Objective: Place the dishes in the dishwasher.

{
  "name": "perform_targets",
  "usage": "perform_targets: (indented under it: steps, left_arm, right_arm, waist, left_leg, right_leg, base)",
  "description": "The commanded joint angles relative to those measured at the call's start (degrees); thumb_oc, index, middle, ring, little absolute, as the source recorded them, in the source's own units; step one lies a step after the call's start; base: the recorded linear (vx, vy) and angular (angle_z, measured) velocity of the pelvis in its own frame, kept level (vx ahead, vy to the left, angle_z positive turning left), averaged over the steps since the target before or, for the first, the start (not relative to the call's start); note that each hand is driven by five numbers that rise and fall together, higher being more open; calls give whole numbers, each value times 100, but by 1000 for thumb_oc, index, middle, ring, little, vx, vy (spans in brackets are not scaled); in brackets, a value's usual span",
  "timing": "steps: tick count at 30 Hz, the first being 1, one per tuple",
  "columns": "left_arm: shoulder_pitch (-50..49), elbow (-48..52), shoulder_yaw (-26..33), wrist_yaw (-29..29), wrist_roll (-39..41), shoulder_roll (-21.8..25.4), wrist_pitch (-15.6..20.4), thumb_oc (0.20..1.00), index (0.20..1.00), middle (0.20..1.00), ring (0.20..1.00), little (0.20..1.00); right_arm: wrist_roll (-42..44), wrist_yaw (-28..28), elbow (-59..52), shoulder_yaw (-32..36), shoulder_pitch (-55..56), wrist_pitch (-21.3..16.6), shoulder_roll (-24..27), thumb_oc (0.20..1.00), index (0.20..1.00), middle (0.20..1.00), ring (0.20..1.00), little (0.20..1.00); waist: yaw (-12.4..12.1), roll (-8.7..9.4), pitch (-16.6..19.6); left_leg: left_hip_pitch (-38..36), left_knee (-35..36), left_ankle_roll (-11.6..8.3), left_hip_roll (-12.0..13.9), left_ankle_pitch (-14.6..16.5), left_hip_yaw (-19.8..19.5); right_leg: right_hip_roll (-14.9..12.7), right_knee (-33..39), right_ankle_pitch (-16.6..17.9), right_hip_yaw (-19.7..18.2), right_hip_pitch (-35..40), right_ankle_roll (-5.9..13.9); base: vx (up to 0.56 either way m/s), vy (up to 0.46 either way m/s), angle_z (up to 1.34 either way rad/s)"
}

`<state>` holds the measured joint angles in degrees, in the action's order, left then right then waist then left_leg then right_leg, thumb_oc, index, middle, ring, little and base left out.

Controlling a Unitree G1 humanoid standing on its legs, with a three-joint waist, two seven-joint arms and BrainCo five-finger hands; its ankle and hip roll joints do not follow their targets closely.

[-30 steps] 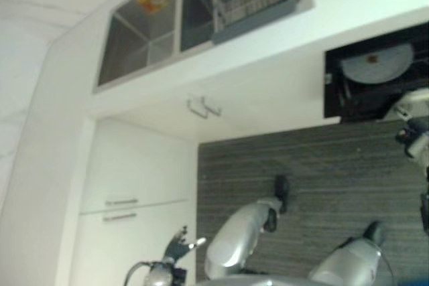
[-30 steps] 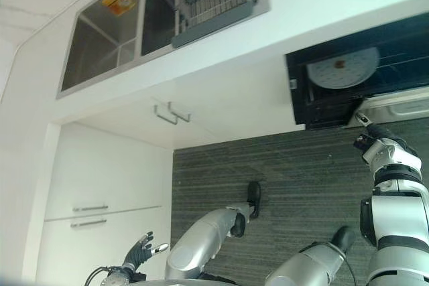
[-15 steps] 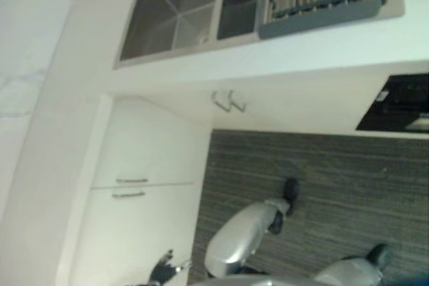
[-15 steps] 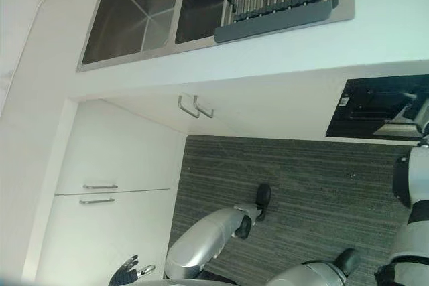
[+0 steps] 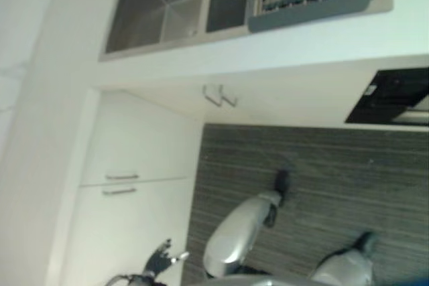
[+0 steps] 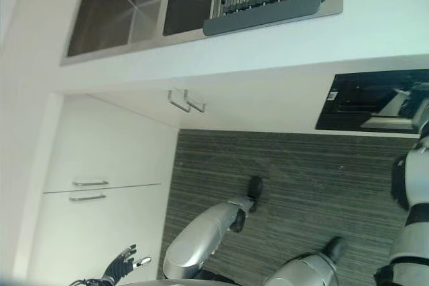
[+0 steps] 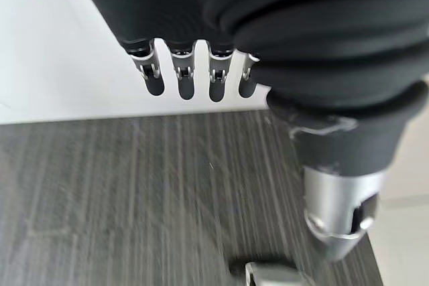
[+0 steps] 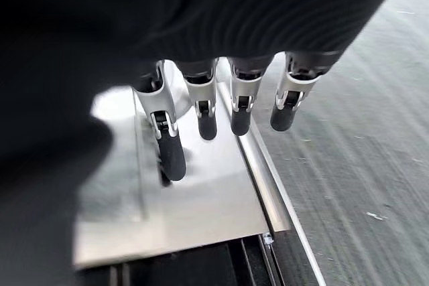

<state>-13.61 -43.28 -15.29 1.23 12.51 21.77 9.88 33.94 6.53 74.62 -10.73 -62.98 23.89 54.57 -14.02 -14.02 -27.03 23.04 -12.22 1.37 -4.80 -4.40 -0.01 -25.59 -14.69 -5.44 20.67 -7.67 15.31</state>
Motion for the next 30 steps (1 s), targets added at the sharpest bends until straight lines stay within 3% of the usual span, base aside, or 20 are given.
perform_targets:
  steps: [1, 3, 4, 6, 9, 14, 17, 21, 22, 23, 26, 30]
  left_arm:
    - [-7, -31, 122, 245, 613, 445, 307, 1000, 1000, 1000, 1000, 1000]
    - [81, 58, 223, 314, 746, 464, 447, 1000, 1000, 1000, 1000, 1000]
    - [146, 286, 274, 114, 828, 483, 552, 1000, 1000, 1000, 1000, 1000]
    - [263, 508, 354, -57, 974, 549, 670, 1000, 1000, 1000, 1000, 1000]
    - [424, 662, 344, 79, 1033, 600, 752, 1000, 1000, 1000, 1000, 1000]
    - [465, 864, 212, 557, 1446, 533, 815, 1000, 1000, 1000, 1000, 1000]
    - [445, 890, 183, 1127, 1747, 408, 657, 1000, 1000, 1000, 1000, 1000]
    - [552, 457, 98, 1387, 1417, 296, 673, 1000, 1000, 1000, 1000, 1000]
    - [638, 237, 123, 1454, 1423, 235, 673, 1000, 1000, 1000, 1000, 1000]
    - [816, -63, 222, 1566, 1513, 190, 604, 1000, 1000, 1000, 1000, 1000]
    - [1134, -439, 468, 1681, 1512, 74, 455, 1000, 1000, 1000, 1000, 1000]
    - [1107, -984, 723, 1737, 1542, -253, 533, 1000, 1000, 1000, 1000, 1000]
  right_arm:
    - [312, -544, -1422, -6, 287, -912, -400, 1000, 1000, 1000, 1000, 1000]
    - [209, -602, -2021, 76, 1227, -1228, -996, 1000, 1000, 1000, 1000, 1000]
    - [307, -695, -2325, 137, 1917, -1604, -1415, 1000, 1000, 1000, 1000, 1000]
    - [268, -856, -2456, 185, 2399, -2038, -1814, 1000, 1000, 1000, 1000, 1000]
    - [289, -1026, -2606, 263, 2845, -2380, -2019, 1000, 1000, 1000, 1000, 1000]
    - [117, -1129, -2838, 269, 3666, -2456, -2228, 1000, 1000, 1000, 1000, 1000]
    - [27, -1334, -2820, 279, 4384, -2498, -2528, 1000, 1000, 1000, 1000, 1000]
    - [-22, -1691, -2615, 268, 5181, -2680, -3123, 1000, 1000, 1000, 1000, 1000]
    - [-69, -1687, -2554, 177, 5358, -2732, -3331, 1000, 1000, 1000, 1000, 1000]
    - [-132, -1692, -2486, 114, 5571, -2804, -3535, 1000, 1000, 1000, 1000, 1000]
    - [-491, -1762, -2111, 112, 5740, -2864, -3703, 1000, 1000, 1000, 1000, 1000]
    - [-748, -1760, -1613, 118, 5854, -2766, -3857, 1000, 1000, 1000, 1000, 1000]
  waist:
    - [-185, 169, 298]
    - [-113, 295, 206]
    - [-57, 408, 127]
    - [-41, 547, 91]
    - [-6, 736, 155]
    - [128, 1049, 433]
    - [223, 1237, 756]
    - [550, 1364, 1184]
    - [749, 1344, 1242]
    - [985, 1367, 1299]
    - [1202, 1473, 1423]
    - [1142, 1578, 1668]
  left_leg:
    - [-82, -497, -767, 607, 855, 31]
    - [-67, -497, -746, 662, 858, 69]
    - [-73, -497, -712, 719, 887, 108]
    - [-75, -497, -685, 762, 918, 154]
    - [-120, -497, -659, 832, 963, 252]
    - [-339, -497, -594, 878, 1132, 319]
    - [-590, -497, -491, 882, 1260, 264]
    - [-938, -497, -261, 808, 1367, -62]
    - [-1102, -497, -208, 805, 1432, -159]
    - [-1268, -497, -148, 702, 1511, -282]
    - [-1470, -497, -143, 583, 1651, -247]
    - [-1599, -497, -344, 760, 1636, -29]
  right_leg:
    - [-103, -250, 300, -566, -649, -193]
    - [-50, -250, 324, -609, -671, -201]
    - [-2, -250, 329, -608, -649, -221]
    - [14, -250, 347, -595, -619, -228]
    - [33, -250, 375, -576, -546, -225]
    - [102, -250, 448, -604, -389, -216]
    - [286, -250, 408, -558, -91, -281]
    - [937, -250, 846, -801, 404, -383]
    - [1252, -250, 823, -1075, 347, -420]
    - [1620, -250, 435, -1385, 185, -517]
    - [1769, -250, 197, -1617, -147, -575]
    - [1780, -250, -179, -1535, 68, -757]
  base:
    - [-124, -92, -14]
    - [-123, -87, -16]
    - [-102, -89, -6]
    - [-129, -70, 3]
    - [-123, 37, -4]
    - [-62, 145, -11]
    - [43, 151, -7]
    - [165, 77, 1]
    - [195, -48, 16]
    - [162, -117, 22]
    - [116, -251, 21]
    - [63, -285, 68]
